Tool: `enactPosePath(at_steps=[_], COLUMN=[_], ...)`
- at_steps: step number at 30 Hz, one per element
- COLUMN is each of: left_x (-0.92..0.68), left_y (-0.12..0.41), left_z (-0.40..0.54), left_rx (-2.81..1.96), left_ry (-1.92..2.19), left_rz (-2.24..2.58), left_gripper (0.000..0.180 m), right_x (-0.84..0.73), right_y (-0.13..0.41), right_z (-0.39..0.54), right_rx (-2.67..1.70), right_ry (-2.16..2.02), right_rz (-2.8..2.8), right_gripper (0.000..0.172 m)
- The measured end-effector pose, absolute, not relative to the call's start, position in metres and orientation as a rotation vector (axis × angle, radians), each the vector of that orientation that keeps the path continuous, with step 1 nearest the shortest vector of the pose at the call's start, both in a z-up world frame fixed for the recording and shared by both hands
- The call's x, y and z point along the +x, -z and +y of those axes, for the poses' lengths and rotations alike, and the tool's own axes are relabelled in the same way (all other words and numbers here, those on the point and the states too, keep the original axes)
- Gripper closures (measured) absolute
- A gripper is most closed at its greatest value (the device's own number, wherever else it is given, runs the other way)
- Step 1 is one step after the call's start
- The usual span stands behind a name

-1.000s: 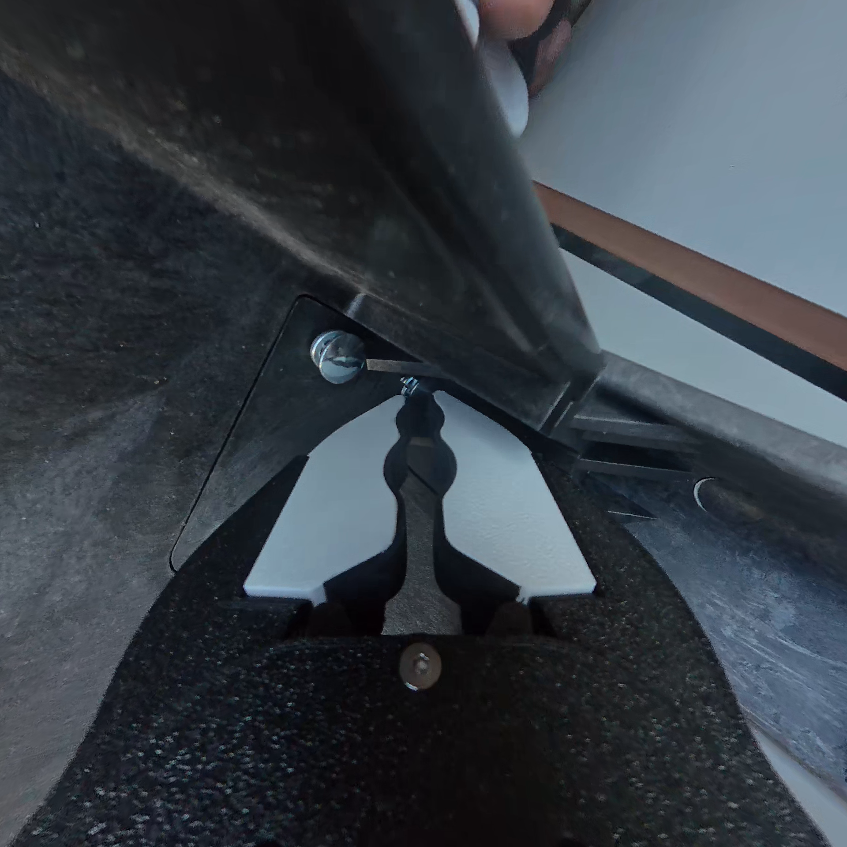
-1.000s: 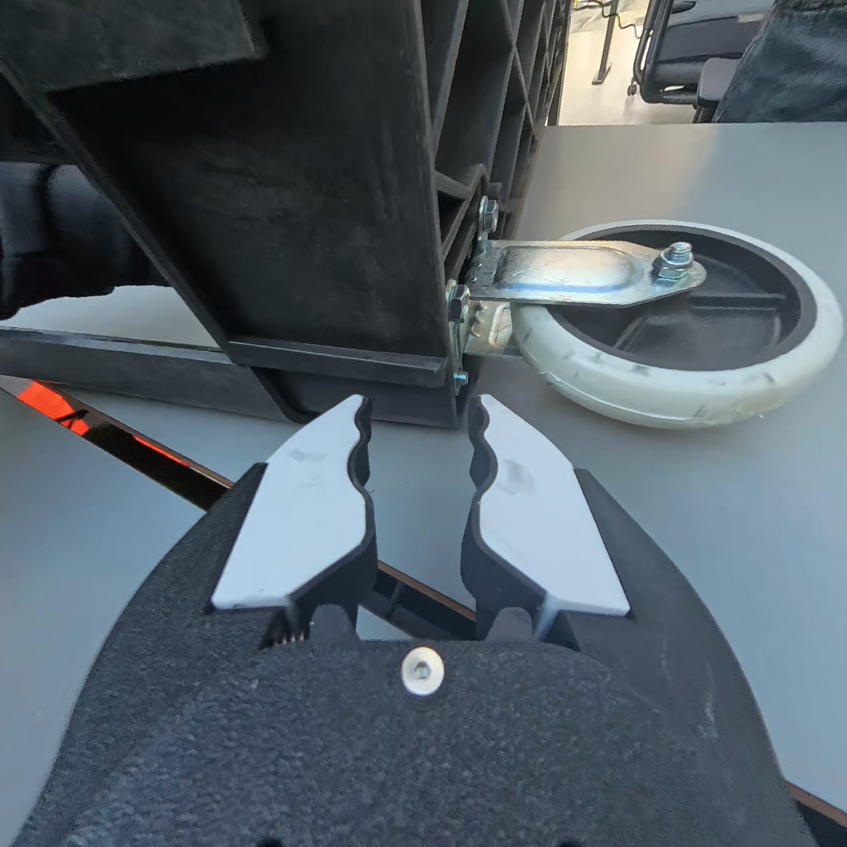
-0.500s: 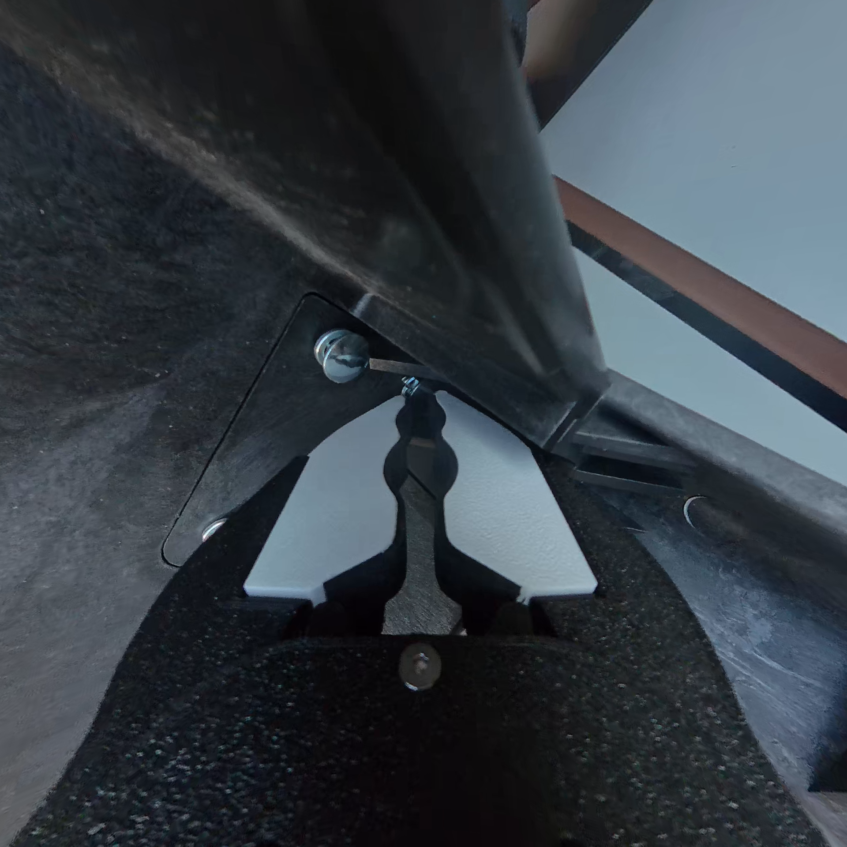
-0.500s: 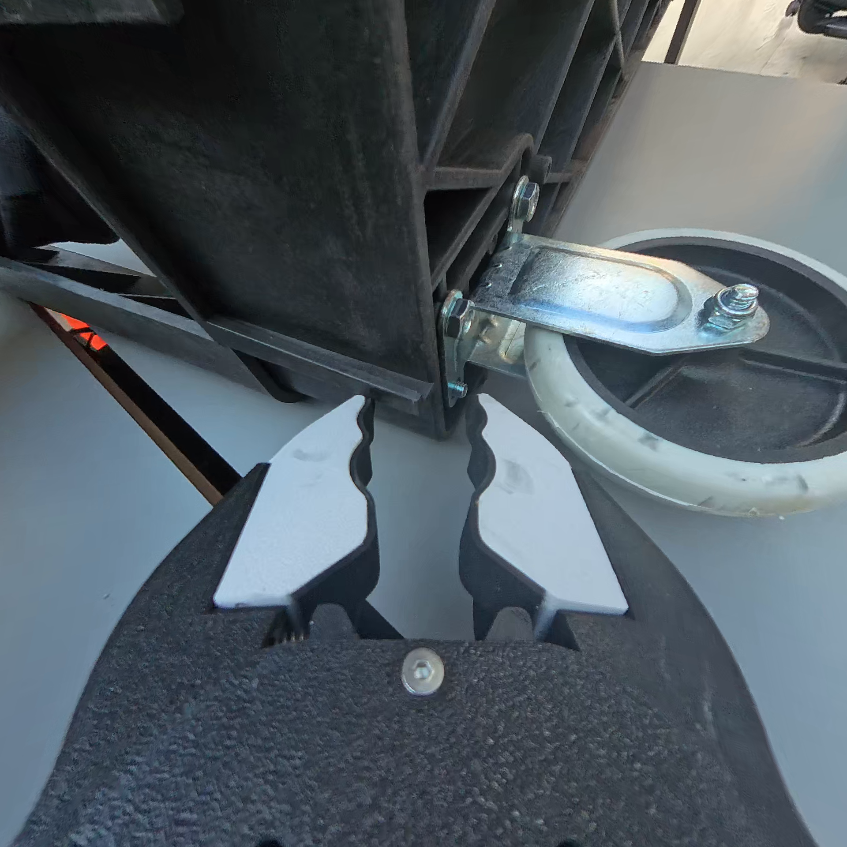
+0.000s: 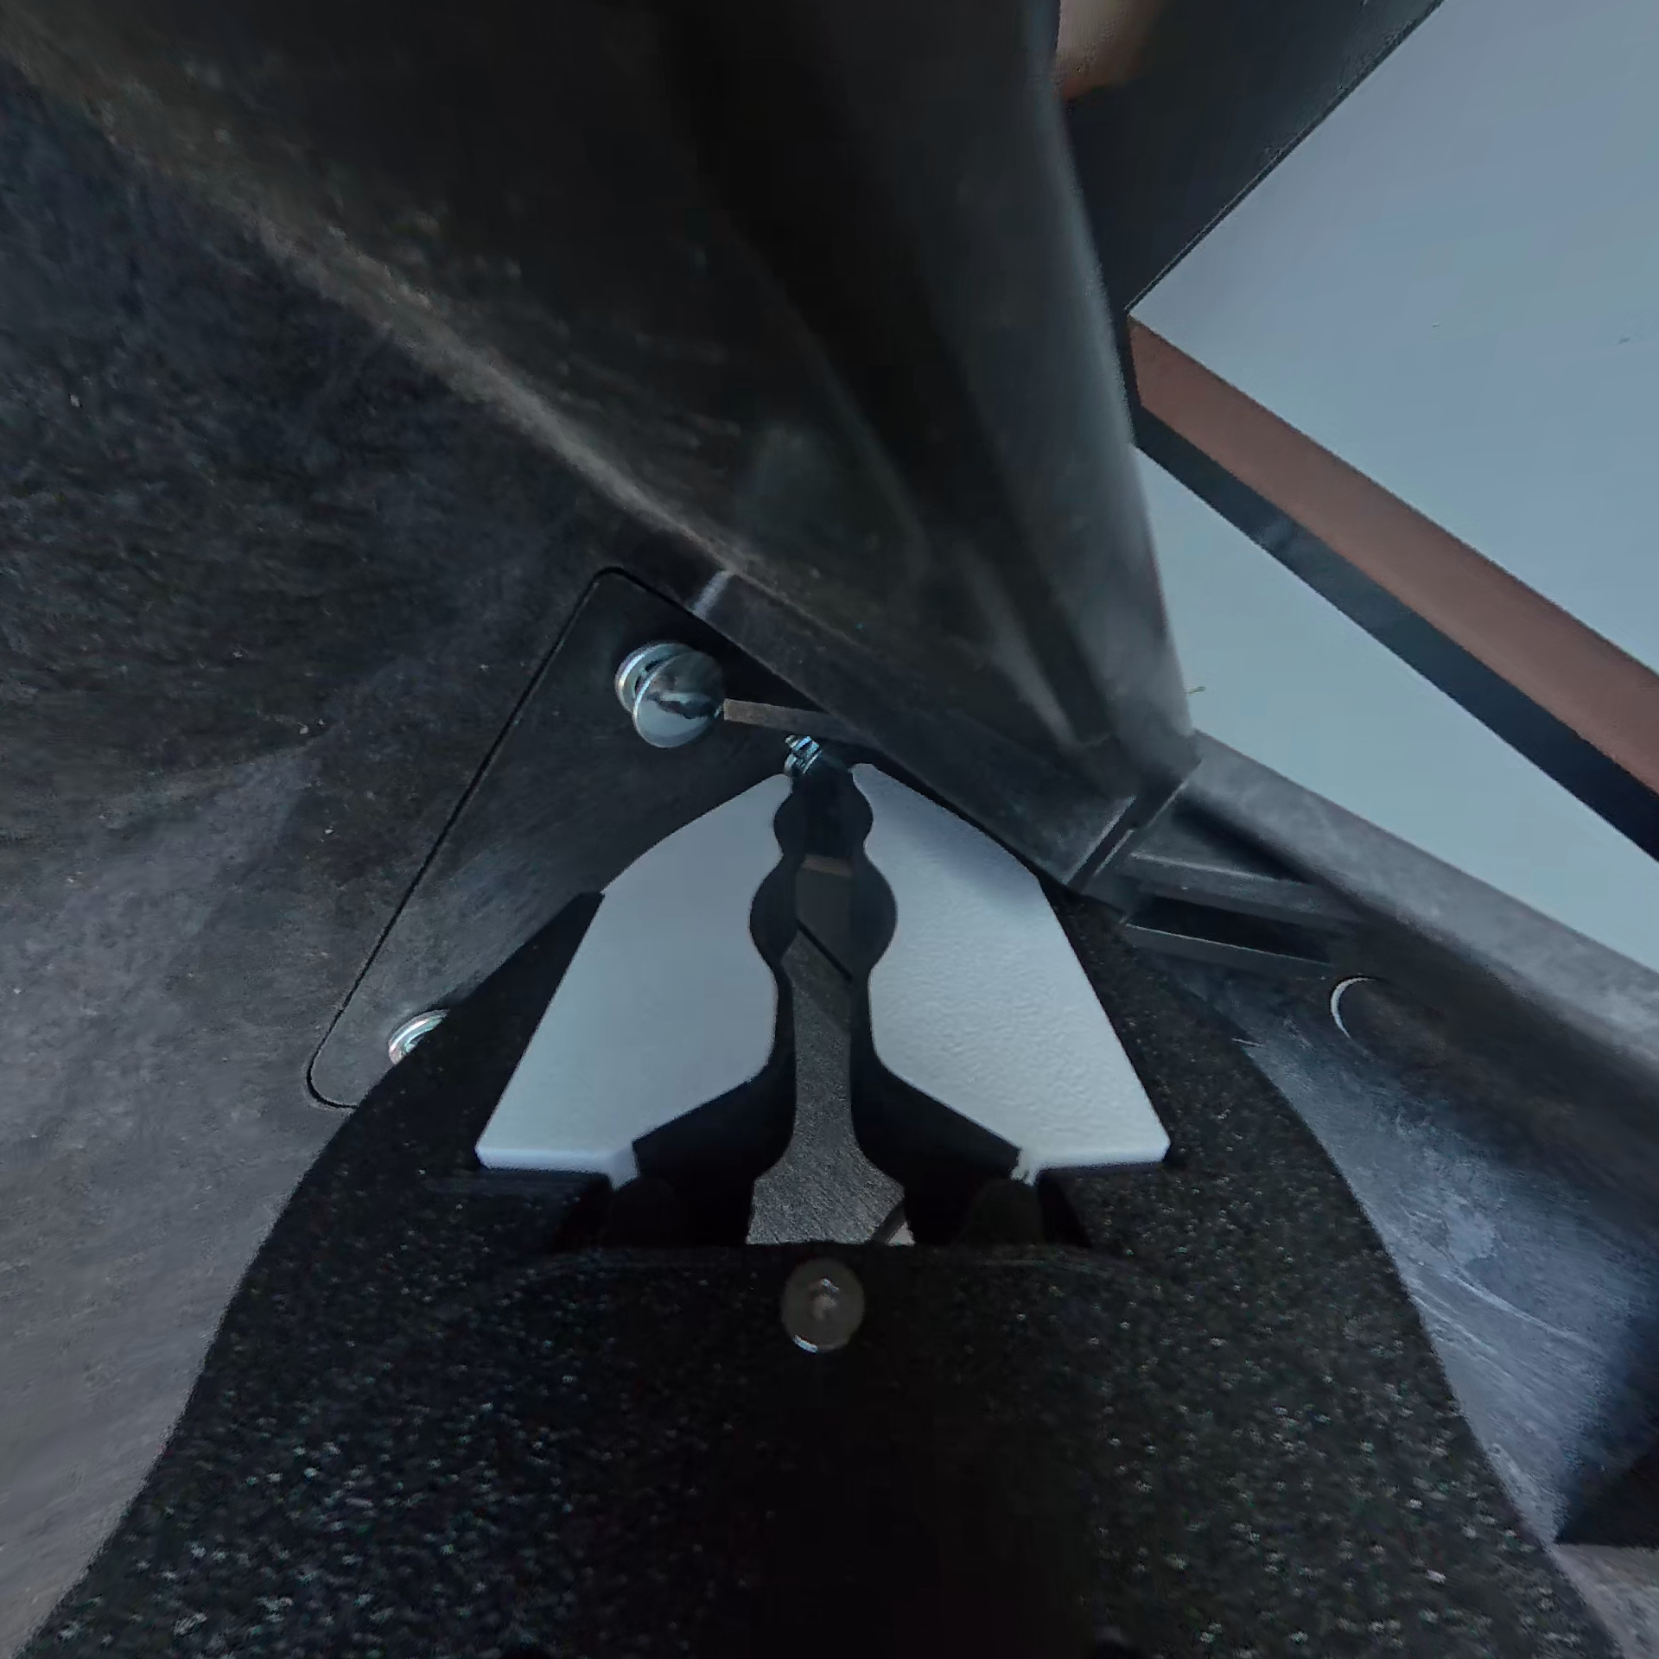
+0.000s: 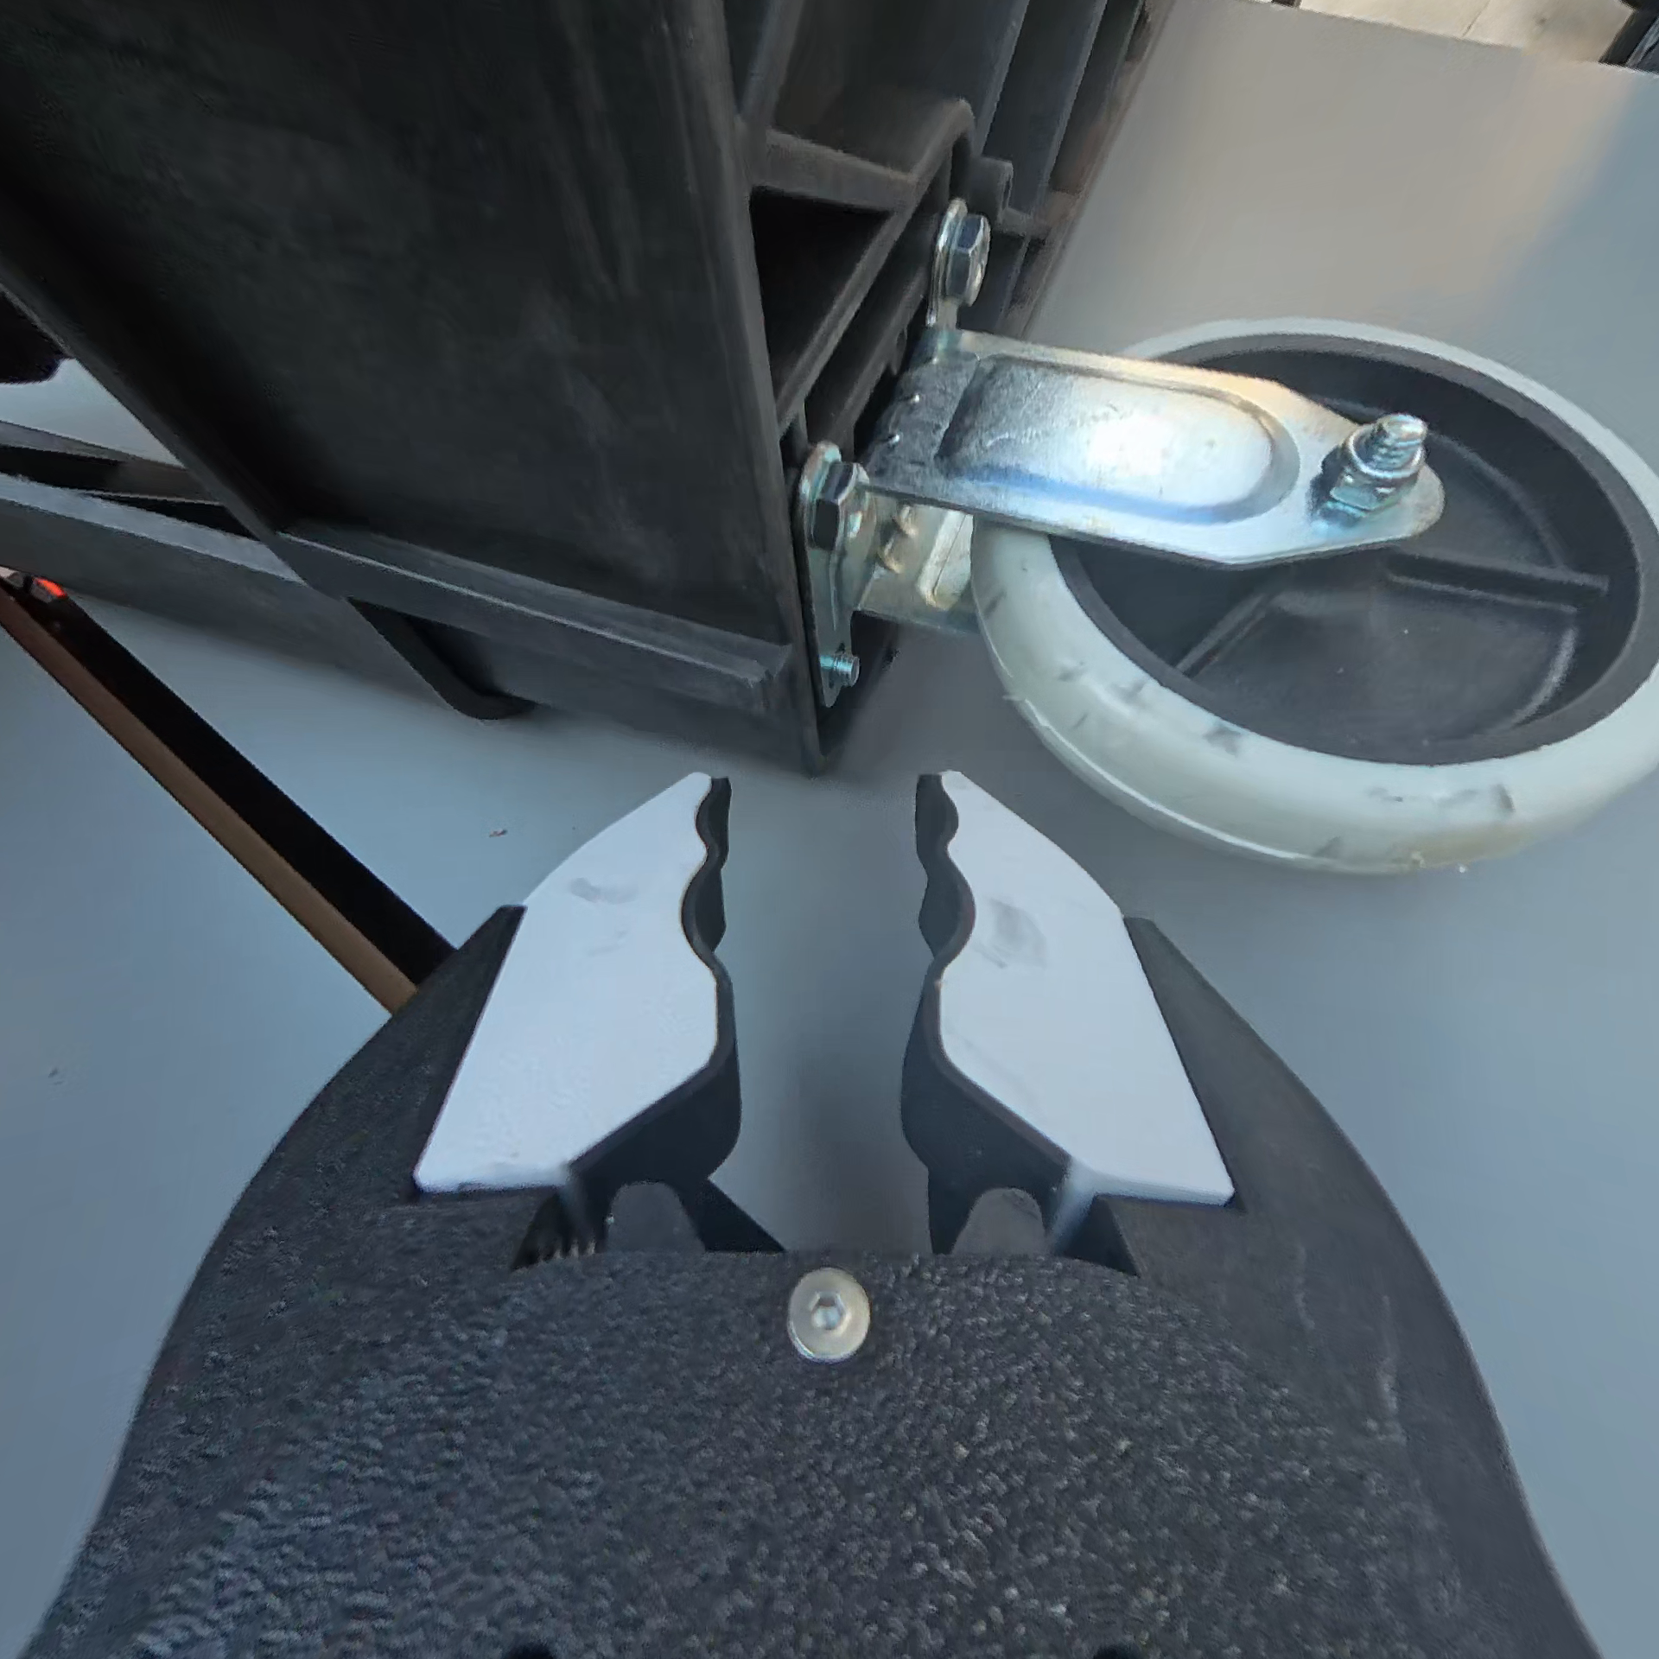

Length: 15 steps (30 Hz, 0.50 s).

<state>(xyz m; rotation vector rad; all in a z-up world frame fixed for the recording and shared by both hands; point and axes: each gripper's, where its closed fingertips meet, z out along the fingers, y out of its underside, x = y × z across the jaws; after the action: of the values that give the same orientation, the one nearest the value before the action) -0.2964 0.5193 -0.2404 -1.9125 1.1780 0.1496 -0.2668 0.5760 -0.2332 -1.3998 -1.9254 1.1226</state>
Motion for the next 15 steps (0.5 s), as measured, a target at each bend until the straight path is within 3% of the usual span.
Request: enactPosePath(at_steps=[15], left_x=[-0.289], left_y=[0.241], left_z=[0.532], left_rx=[-1.957], left_ry=[-0.173], left_rz=[1.132], left_gripper=[0.174], right_x=[-0.227], right_y=[0.229], right_z=[0.632], right_rx=[-1.455], right_ry=[-1.189], right_rz=[-1.793], right_gripper=[0.131])
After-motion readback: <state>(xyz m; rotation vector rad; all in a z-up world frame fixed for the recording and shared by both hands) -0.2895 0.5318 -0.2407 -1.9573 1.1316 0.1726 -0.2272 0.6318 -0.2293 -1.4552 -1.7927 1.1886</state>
